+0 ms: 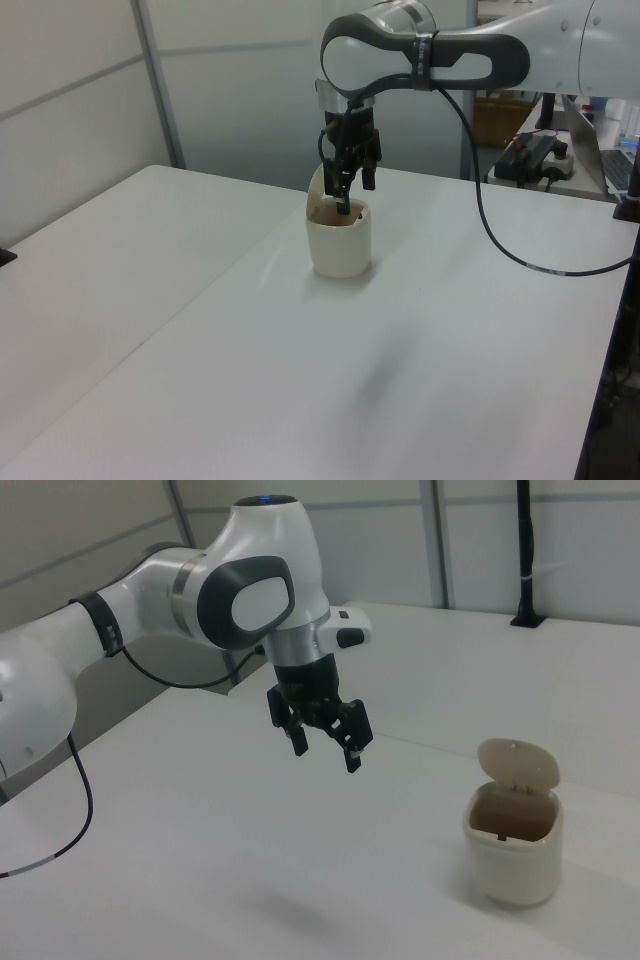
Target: Open the trash can
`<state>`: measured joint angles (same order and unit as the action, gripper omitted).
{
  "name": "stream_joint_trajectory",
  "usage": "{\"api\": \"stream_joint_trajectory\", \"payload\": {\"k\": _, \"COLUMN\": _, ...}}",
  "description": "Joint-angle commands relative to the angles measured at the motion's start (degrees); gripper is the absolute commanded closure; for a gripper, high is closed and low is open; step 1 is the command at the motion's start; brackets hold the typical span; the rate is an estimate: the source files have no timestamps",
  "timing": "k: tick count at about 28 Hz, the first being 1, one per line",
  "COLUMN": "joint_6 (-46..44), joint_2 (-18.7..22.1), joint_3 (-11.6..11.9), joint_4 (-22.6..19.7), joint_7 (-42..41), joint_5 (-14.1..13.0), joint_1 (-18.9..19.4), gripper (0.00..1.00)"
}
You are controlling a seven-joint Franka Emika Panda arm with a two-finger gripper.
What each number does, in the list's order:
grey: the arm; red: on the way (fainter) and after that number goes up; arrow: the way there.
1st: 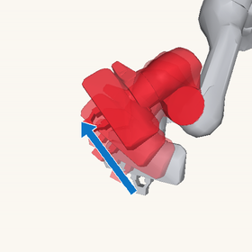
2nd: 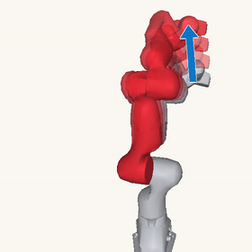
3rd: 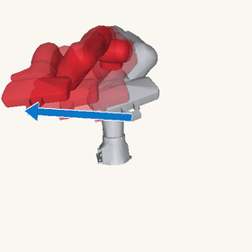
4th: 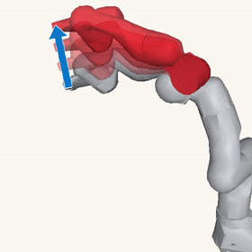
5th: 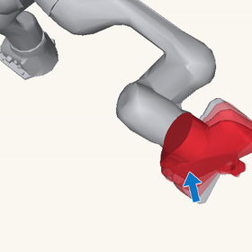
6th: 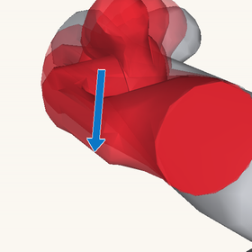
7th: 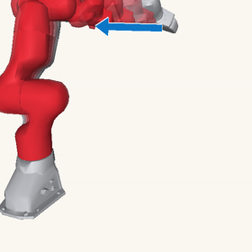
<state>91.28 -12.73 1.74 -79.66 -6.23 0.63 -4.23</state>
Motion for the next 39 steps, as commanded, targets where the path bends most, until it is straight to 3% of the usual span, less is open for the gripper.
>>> {"api": "stream_joint_trajectory", "payload": {"k": 1, "joint_6": -1.55, "joint_2": 0.60, "joint_3": 0.11, "joint_4": -0.15, "joint_7": -0.10, "joint_5": -0.90, "joint_1": 0.27, "gripper": 0.00}}
{"api": "stream_joint_trajectory", "payload": {"k": 39, "joint_6": -2.60, "joint_2": 0.51, "joint_3": -0.07, "joint_4": -0.23, "joint_7": -0.19, "joint_5": -0.90, "joint_1": 0.62, "gripper": 0.00}}
